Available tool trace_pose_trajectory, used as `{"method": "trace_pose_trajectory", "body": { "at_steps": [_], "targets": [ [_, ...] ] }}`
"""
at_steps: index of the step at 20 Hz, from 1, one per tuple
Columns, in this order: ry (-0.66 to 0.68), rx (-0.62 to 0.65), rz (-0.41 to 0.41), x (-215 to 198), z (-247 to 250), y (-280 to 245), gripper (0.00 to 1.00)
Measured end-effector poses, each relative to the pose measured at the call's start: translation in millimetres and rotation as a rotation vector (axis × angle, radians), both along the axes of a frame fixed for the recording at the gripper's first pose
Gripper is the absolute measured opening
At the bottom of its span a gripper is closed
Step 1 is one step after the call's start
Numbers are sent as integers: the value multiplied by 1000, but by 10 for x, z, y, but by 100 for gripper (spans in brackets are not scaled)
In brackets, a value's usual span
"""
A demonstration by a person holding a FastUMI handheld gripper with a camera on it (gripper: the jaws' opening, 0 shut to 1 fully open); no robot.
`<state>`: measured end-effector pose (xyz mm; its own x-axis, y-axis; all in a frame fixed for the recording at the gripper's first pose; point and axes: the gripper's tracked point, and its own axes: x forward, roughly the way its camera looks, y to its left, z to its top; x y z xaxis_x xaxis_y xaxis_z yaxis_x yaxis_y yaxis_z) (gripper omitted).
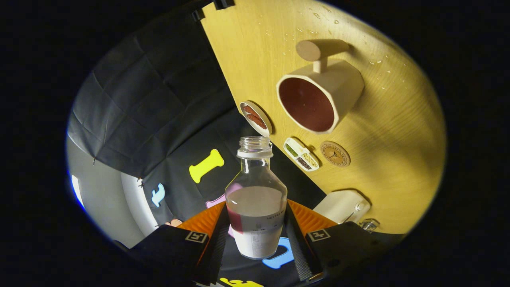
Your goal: Take the bottle from table, then pour the juice into the cup, finally place the bottle on the coaster
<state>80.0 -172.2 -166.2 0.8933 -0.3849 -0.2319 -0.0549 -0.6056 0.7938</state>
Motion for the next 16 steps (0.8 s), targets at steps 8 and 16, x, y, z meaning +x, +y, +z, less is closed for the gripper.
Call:
{"method": "trace_pose_trajectory", "body": {
  "at_steps": [8, 16],
  "targets": [
    [171, -455, 189, 46, 19, 175, 75],
    [504, -1093, 215, 79, 240, -1, 75]
  ]
}}
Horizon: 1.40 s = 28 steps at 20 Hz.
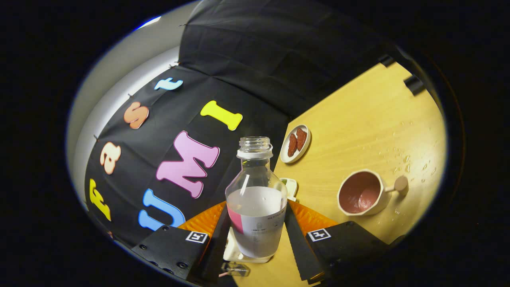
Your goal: Take the bottle from table, then pour the juice into the cup, finally place the bottle on the coaster
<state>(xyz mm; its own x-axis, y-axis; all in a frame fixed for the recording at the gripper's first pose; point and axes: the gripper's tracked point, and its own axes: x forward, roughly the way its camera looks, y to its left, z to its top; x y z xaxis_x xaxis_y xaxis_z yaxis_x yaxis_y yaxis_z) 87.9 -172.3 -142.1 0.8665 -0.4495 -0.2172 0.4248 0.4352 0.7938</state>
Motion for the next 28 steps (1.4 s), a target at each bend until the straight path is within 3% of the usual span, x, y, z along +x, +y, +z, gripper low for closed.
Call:
{"method": "trace_pose_trajectory", "body": {
  "at_steps": [6, 11, 13, 16, 22, 28],
  "targets": [
    [233, -543, 38, 114, 334, 96, 75],
    [320, -914, 124, 532, 523, 333, 75],
    [312, -1010, 105, 656, 584, 391, 75],
    [240, -1043, 78, 936, 539, 527, 75],
    [344, -979, 142, 1335, -295, 601, 75],
    [400, -927, 138, 1460, -893, 504, 75]
  ]
}}
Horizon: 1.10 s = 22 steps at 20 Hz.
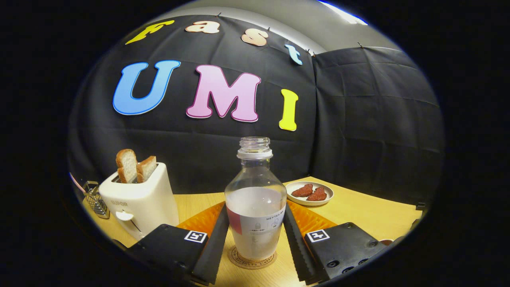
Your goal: Take the bottle from table, then pour the juice into the cup, finally place the bottle on the coaster
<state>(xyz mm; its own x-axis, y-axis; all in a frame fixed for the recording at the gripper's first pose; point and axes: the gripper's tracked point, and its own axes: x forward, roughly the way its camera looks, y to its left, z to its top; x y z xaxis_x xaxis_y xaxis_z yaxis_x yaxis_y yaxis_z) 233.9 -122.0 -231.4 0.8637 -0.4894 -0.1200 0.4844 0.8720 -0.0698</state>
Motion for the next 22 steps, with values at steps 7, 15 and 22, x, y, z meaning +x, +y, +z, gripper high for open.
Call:
{"method": "trace_pose_trajectory", "body": {
  "at_steps": [7, 15, 22],
  "targets": [
    [5, 39, -20, 118, -310, -35, 75],
    [8, 47, -25, 174, -387, -36, 75],
    [4, 58, -25, 170, -428, -37, 76]
  ]
}}
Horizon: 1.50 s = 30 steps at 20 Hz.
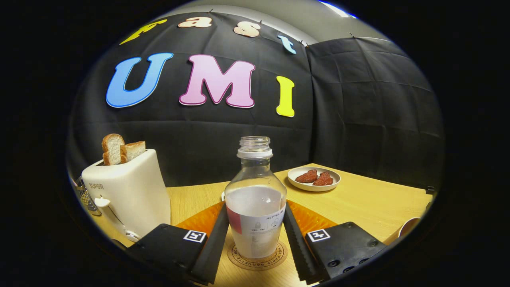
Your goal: Take the bottle from table, then pour the juice into the cup, finally place the bottle on the coaster
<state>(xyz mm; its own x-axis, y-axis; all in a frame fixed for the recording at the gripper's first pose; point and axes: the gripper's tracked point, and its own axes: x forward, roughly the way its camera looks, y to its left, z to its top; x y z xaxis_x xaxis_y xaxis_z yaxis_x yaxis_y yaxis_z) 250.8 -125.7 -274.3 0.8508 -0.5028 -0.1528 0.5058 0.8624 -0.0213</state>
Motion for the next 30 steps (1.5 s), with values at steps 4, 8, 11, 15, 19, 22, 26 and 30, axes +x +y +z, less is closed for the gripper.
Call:
{"method": "trace_pose_trajectory", "body": {
  "at_steps": [4, 8, 11, 15, 19, 22, 26, 30],
  "targets": [
    [23, -1, -13, -50, -27, -31, 78],
    [27, 7, 6, -100, 10, 20, 98],
    [36, 0, 8, -209, 47, 55, 98],
    [38, -22, 53, -515, 203, 226, 97],
    [42, -86, 149, -905, 480, 457, 97],
    [5, -67, 218, -1171, 745, 634, 97],
    [-42, -35, 254, -1493, 1147, 729, 97],
    [-64, -64, 285, -1755, 1533, 664, 96]
  ]
}}
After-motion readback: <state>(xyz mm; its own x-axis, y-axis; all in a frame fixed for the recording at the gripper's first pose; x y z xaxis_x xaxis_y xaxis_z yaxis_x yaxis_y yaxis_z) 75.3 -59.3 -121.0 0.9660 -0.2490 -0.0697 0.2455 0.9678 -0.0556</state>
